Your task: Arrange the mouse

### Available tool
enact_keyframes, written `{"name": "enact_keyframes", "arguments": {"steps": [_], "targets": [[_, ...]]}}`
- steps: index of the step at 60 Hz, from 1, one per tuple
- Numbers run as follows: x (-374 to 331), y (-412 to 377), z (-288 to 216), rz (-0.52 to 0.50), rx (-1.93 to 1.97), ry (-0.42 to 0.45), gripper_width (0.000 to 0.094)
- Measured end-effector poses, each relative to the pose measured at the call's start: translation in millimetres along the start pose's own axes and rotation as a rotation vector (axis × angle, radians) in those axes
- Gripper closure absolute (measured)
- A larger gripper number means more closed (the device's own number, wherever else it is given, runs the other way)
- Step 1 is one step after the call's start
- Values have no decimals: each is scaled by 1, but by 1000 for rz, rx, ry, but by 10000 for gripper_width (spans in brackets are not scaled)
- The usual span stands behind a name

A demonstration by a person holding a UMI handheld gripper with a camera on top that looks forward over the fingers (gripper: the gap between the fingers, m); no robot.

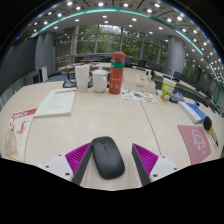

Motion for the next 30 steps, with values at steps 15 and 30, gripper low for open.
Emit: {"name": "enact_keyframes", "arguments": {"steps": [15,30], "targets": [[21,-6,0,-44,38,-15,465],[20,-7,-3,-74,53,-32,600]]}}
Point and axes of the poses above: the point between the fingertips, and its own axes, seen from behind it with the camera up: y to the right, z down, x forward, the way the camera looks, the point moved 7 cm from there along -x, backward, against the way the camera looks, and after that the axes turned 15 degrees about y, right-handed, at the moved point
